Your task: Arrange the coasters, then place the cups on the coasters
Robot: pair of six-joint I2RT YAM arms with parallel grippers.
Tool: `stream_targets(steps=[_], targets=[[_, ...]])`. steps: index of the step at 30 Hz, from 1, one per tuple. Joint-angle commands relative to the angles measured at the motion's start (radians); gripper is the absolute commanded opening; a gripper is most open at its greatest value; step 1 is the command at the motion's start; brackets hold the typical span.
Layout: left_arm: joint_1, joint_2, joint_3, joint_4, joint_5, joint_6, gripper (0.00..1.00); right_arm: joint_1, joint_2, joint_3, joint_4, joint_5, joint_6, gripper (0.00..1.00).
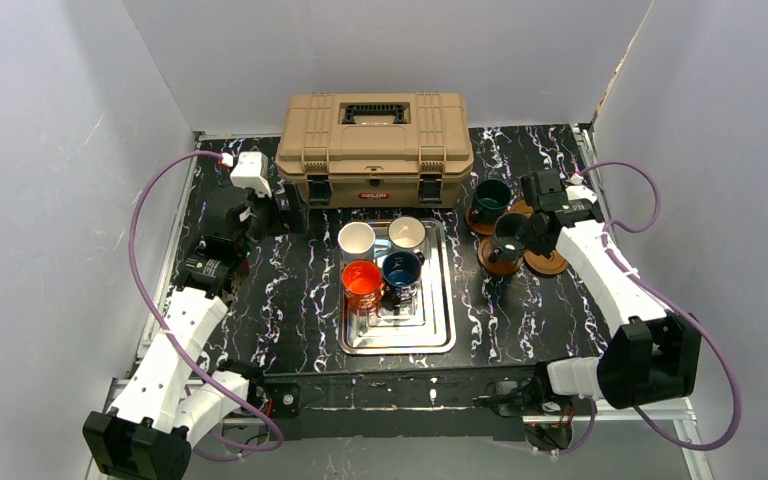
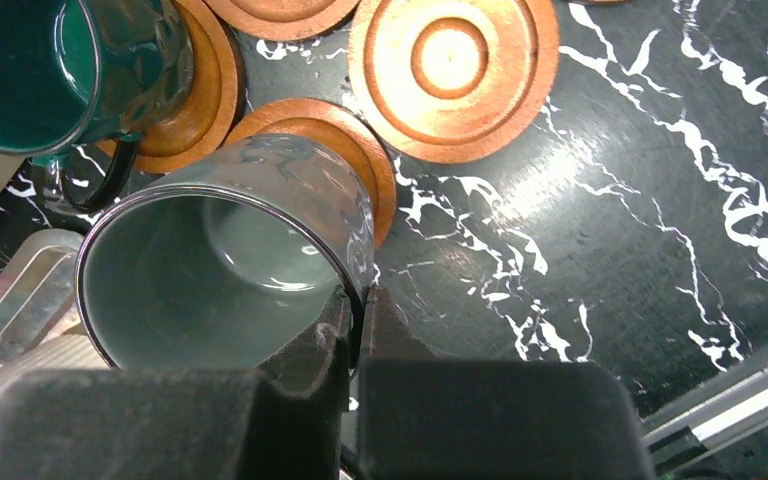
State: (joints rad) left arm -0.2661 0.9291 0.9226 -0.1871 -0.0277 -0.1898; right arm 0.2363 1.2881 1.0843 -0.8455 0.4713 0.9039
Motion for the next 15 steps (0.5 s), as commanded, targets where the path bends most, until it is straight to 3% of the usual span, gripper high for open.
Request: stream_targets(steps=[1,15], targets=[[-0.004,-0.019,0.001,0.0,-0.017,0.014,0.98,-0.054,0.045,0.029,0.126,-0.09,-0.068,0.01],[-0.004,-0.008,0.001,0.0,-0.012,0.014,0.98,-0.112,0.1,0.017,0.145,-0.155,-0.145,0.01]])
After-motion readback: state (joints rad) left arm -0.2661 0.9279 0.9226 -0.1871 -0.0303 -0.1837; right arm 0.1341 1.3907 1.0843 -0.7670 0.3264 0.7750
